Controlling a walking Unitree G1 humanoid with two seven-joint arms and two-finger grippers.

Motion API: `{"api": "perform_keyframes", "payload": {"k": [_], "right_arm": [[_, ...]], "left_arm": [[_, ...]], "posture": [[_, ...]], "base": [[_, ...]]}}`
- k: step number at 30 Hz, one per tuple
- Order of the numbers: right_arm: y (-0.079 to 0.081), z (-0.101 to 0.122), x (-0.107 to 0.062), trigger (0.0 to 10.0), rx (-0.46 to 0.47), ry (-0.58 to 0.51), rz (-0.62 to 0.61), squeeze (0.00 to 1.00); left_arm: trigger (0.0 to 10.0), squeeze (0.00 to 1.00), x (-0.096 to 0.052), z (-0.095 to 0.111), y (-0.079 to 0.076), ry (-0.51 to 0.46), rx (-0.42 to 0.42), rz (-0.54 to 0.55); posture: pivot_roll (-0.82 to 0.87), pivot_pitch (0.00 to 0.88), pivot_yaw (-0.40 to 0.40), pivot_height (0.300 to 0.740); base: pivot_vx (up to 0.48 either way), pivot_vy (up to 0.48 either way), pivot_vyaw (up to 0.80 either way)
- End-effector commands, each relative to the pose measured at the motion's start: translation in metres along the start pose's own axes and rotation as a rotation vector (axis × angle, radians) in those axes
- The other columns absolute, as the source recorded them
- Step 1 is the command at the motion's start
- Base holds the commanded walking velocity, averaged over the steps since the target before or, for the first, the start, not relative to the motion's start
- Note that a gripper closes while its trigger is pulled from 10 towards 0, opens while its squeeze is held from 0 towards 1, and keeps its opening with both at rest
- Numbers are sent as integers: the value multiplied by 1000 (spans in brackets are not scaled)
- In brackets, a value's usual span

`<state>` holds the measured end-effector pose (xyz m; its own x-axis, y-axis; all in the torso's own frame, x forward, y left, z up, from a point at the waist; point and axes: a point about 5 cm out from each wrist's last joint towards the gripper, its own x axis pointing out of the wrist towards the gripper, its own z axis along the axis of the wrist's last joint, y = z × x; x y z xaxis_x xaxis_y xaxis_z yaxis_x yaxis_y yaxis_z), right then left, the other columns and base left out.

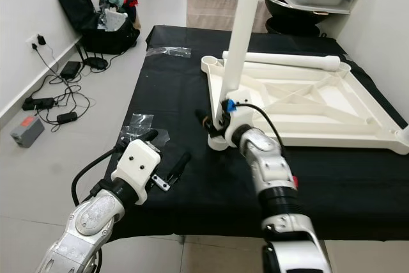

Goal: Building children table

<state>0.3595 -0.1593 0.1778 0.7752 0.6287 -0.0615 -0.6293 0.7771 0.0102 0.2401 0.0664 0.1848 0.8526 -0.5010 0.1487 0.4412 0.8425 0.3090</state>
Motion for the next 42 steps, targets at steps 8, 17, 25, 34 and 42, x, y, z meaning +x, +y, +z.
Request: {"api": "perform_keyframes", "payload": {"k": [8, 17, 25, 34, 42], "right_arm": [[20, -3, -3, 10000, 67, 1, 351, 0], [22, 7, 5, 0, 66, -43, 425, 0], [22, 12, 10, 0, 36, -95, 376, 0], [-9, 8, 16, 0, 52, -99, -105, 0], [-44, 7, -5, 0, -93, -67, -786, 0]], "left_arm": [[10000, 0, -2, -5, -1, 19, 10, -3], [10000, 0, -2, -5, -1, 20, 12, -6], [10000, 0, -2, -5, 0, 20, 13, -4], [10000, 0, -2, -5, 0, 18, 14, -6], [10000, 0, -1, -6, -1, 20, 16, -8]], "posture": [[112, 102, -74, 740], [114, 105, -73, 740], [111, 106, -71, 740], [108, 93, -65, 740], [105, 90, -64, 740]], "base": [[0, 0, 0], [0, 0, 0], [0, 0, 0], [0, 0, 0], [0, 0, 0]]}}
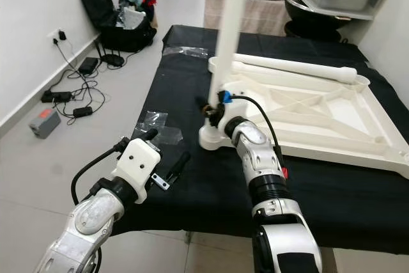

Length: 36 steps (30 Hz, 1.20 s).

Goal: Building children table

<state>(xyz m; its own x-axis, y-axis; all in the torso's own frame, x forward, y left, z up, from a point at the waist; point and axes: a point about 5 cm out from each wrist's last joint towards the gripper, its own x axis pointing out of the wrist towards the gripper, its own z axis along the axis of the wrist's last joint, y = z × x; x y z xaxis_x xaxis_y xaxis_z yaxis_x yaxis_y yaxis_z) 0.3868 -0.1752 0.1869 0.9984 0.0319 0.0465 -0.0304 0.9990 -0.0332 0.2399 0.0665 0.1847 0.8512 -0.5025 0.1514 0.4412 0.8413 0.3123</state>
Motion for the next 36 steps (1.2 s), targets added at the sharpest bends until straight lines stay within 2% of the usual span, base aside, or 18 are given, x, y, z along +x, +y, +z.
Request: {"api": "perform_keyframes", "payload": {"k": [1, 4, 5, 7, 10, 11, 13, 14, 20, 21, 22, 27, 29, 30, 31, 33, 34, 36], "right_arm": [[-24, -2, -6, 0, -86, 5, -200, 0], [-23, -7, -10, 0, -51, 25, -284, 0], [-22, -12, -17, 0, -8, 43, -402, 0], [-19, -15, -21, 0, 15, 61, -474, 0], [-5, -19, -22, 0, 69, 90, -465, 0], [3, -19, -21, 10000, 97, 91, -441, 0], [9, -13, -20, 10000, 146, 42, -439, 0], [12, -8, -19, 10000, 168, 0, -414, 1000], [14, 5, -14, 10000, 194, -85, -342, 1000], [12, 13, -10, 10000, 242, -111, -271, 0], [15, 25, -7, 10000, 319, -162, -109, 0], [17, 30, -5, 10000, 379, -181, 16, 0], [18, 30, -4, 10000, 412, -162, 107, 0], [19, 30, -5, 10000, 436, -159, 224, 0], [19, 30, -5, 10000, 436, -159, 224, 0], [21, 27, -8, 10000, 470, -128, 385, 0], [21, 27, -8, 10000, 470, -128, 385, 0], [26, 18, -22, 10000, 436, -83, 669, 0]], "left_arm": [[10000, 0, -1, -7, -1, 24, 14, -7], [10000, 0, -1, -7, -2, 26, 13, -8], [10000, 0, -1, -7, -2, 25, 13, -10], [10000, 0, -1, -7, -3, 24, 13, -11], [10000, 0, -2, -7, -2, 25, 14, -10], [10000, 0, -2, -7, -1, 26, 15, -9], [10000, 0, -2, -7, -1, 26, 16, -9], [10000, 0, -2, -7, -2, 25, 16, -9], [10000, 0, -1, -7, -1, 21, 10, -7], [10000, 0, -1, -6, -2, 18, 7, -5], [10000, 0, -1, -6, -2, 18, 7, -6], [10000, 0, -1, -6, -2, 19, 8, -6], [10000, 0, -1, -6, -1, 18, 7, -5], [10000, 0, -1, -6, -1, 15, 4, -4], [10000, 0, -1, -6, -1, 15, 4, -4], [10000, 0, -1, -5, -1, 13, 1, -3], [10000, 0, -1, -5, -1, 13, 1, -3], [10000, 0, -1, -5, -2, 12, 2, -4]], "posture": [[105, 89, -64, 740], [102, 88, -64, 740], [104, 87, -64, 740], [108, 87, -68, 740], [108, 86, -68, 740], [106, 87, -67, 740], [108, 85, -68, 740], [106, 87, -69, 740], [105, 93, -69, 740], [106, 93, -70, 740], [106, 95, -71, 740], [103, 98, -71, 740], [105, 98, -69, 740], [105, 98, -69, 740], [105, 98, -69, 740], [104, 98, -70, 740], [104, 98, -70, 740], [108, 102, -72, 740]], "base": [[0, 0, 0], [0, 0, 0], [0, 0, 0], [0, 0, 0], [0, 0, 0], [0, 0, 0], [0, 0, 0], [0, 0, 0], [0, 0, 0], [0, 0, 0], [0, 0, 0], [0, 0, 0], [0, 0, 0], [0, 0, 0], [0, 0, 0], [0, 0, 0], [0, 0, 0], [0, 0, 0]]}}
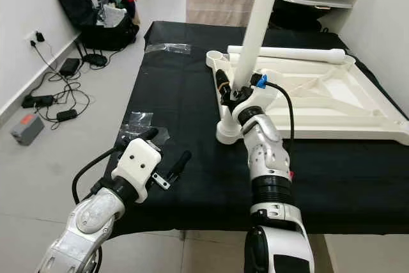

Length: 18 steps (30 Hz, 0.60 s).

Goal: Building children table

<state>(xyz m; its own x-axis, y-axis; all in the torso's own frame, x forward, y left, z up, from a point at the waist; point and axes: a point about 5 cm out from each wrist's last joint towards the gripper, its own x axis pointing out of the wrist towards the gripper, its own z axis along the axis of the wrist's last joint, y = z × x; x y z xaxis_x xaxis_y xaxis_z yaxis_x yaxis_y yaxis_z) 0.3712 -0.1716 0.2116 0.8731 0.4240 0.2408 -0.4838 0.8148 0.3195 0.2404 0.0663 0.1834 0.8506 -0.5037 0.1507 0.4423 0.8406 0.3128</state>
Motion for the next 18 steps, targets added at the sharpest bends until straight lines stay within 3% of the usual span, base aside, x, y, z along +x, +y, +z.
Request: {"api": "perform_keyframes", "payload": {"k": [1, 2, 5, 7, 11, 12, 13, 14, 15, 17, 18], "right_arm": [[22, -20, -6, 10000, 50, 125, 303, 0], [26, -25, -12, 10000, 44, 180, 407, 0], [27, -28, -16, 10000, 40, 211, 459, 0], [31, -36, -22, 10000, 9, 282, 585, 0], [33, -37, -19, 10000, 15, 302, 631, 0], [33, -37, -17, 3961, 12, 297, 620, 0], [33, -37, -17, 3961, 12, 297, 620, 0], [32, -37, -17, 1098, 19, 302, 614, 0], [32, -36, -16, 0, 7, 297, 602, 0], [30, -37, -14, 0, -14, 289, 564, 0], [25, -35, -8, 0, -59, 261, 458, 0]], "left_arm": [[10000, 0, -1, -3, -1, 12, 2, -2], [10000, 0, -1, -3, -1, 13, 2, -1], [10000, 0, -1, -4, -1, 14, 2, 0], [10000, 0, -2, -4, 0, 17, 3, 0], [10000, 0, -3, -4, 0, 20, 5, -1], [10000, 0, -2, -4, 0, 19, 5, 0], [10000, 0, -2, -4, 0, 19, 5, 0], [10000, 0, -2, -4, 0, 19, 4, 1], [10000, 0, -2, -4, 0, 18, 4, 1], [10000, 0, -2, -4, -1, 17, 3, -1], [10000, 0, -1, -3, -2, 15, 2, -4]], "posture": [[108, 102, -72, 740], [108, 102, -72, 740], [108, 102, -72, 740], [113, 107, -73, 740], [111, 106, -73, 740], [111, 106, -73, 740], [111, 106, -73, 740], [112, 107, -73, 740], [110, 106, -71, 740], [110, 105, -71, 740], [109, 107, -71, 740]], "base": [[0, 0, 0], [0, 0, 0], [0, 0, 0], [0, 0, 0], [0, 0, 0], [0, 0, 0], [0, 0, 0], [0, 0, 0], [0, 0, 0], [0, 0, 0], [0, 0, 0]]}}
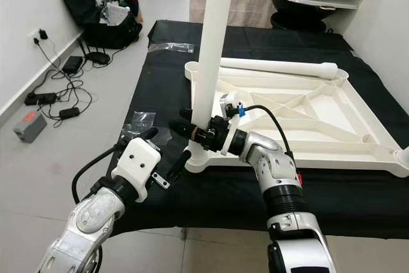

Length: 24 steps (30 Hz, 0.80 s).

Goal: Building children table

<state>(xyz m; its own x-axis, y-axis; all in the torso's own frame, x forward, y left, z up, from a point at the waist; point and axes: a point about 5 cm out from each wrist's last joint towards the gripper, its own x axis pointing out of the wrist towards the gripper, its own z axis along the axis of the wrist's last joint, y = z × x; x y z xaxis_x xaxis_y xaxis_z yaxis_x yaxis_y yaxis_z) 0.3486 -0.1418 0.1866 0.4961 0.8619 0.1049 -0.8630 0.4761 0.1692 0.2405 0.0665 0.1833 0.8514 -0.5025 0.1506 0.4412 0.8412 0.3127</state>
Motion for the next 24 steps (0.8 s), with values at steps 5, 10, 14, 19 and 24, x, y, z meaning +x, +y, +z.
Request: {"api": "perform_keyframes", "payload": {"k": [5, 10, 14, 19, 24], "right_arm": [[-17, 5, 5, 0, -46, -32, -242, 0], [-34, 2, 3, 0, -103, 10, -550, 0], [-50, -9, -11, 0, -111, 74, -921, 0], [-54, -9, -27, 0, -148, 58, -1214, 0], [-46, -14, -36, 0, -167, 56, -1454, 0]], "left_arm": [[10000, 0, -1, -3, -2, 15, 0, -6], [10000, 0, -1, -4, -2, 15, 2, -6], [10000, 0, -1, -4, -3, 14, -1, -7], [10000, 0, -1, -4, -4, 13, 1, -10], [10000, 0, -1, -5, -3, 15, 3, -8]], "posture": [[106, 107, -70, 740], [102, 102, -71, 740], [104, 97, -67, 740], [106, 93, -72, 740], [105, 86, -75, 740]], "base": [[0, 0, 0], [0, 0, 0], [0, 0, 0], [0, 0, 0], [0, 0, 0]]}}
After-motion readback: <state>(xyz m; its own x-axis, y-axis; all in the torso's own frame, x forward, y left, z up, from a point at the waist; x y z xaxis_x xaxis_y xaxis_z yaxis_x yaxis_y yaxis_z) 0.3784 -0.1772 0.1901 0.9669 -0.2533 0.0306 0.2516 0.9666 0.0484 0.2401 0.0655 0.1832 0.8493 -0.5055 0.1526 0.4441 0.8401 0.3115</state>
